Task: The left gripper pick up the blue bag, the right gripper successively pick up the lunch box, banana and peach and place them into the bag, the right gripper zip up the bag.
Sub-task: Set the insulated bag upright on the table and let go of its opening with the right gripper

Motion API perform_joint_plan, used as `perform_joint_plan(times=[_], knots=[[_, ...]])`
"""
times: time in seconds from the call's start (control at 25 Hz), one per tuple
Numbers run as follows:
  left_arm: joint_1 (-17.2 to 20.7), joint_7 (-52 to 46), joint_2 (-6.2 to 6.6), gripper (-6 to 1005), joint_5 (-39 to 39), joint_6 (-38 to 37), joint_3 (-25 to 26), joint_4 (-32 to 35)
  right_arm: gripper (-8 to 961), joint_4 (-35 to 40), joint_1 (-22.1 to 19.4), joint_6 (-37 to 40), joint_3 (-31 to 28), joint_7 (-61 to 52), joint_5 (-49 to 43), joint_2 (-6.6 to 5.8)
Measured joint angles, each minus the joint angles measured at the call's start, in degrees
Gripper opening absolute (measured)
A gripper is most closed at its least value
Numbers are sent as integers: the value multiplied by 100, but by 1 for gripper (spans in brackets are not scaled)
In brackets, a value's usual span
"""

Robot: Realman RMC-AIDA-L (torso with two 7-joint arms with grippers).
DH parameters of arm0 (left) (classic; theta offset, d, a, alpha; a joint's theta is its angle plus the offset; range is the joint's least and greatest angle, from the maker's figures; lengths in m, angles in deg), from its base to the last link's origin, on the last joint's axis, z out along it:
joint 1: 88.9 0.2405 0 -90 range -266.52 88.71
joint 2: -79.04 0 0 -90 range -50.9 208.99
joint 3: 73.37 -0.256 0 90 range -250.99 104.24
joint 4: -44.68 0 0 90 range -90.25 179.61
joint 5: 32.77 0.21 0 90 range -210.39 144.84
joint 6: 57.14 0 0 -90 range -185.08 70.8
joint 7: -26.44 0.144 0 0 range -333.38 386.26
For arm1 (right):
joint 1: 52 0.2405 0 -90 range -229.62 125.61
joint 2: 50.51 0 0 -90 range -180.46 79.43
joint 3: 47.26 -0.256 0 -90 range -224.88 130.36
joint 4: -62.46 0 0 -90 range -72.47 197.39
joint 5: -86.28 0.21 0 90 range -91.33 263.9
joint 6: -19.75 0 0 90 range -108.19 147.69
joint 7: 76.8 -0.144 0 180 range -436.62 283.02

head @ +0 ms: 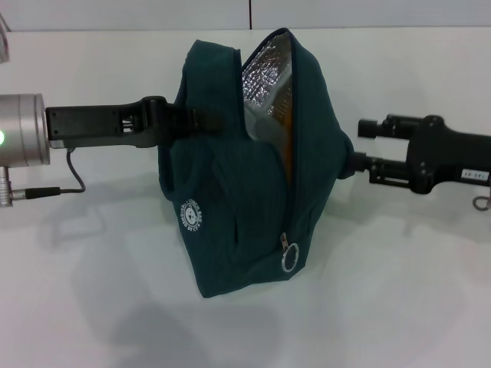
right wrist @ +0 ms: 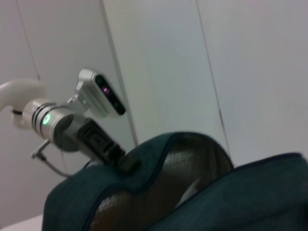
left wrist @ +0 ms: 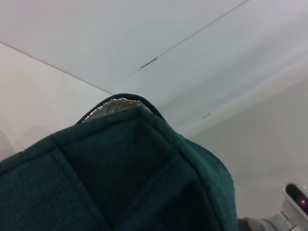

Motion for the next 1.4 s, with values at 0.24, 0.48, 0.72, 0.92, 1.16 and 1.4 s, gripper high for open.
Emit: perform_joint_plan(times=[0.24,0.48,0.72,0.92,1.16,1.4], knots=[[-6,0,-10,37,-35,0,0,0,546,148,64,-2,-2,27,-378,156],[1,0,-11,37,-41,0,0,0,411,217,42,-5,-42,36,-382,178],[1,0,-11,37,-44,0,0,0,313,251,30,18,-45,74,-371,149],[6,0,-11,37,-45,0,0,0,295,411,-68,87,-44,103,-386,105],[9,0,-11,37,-45,0,0,0,237,447,-57,62,-35,144,-387,61],[25,0,-5,37,-45,-7,0,0,174,521,-84,119,-30,241,-387,58]])
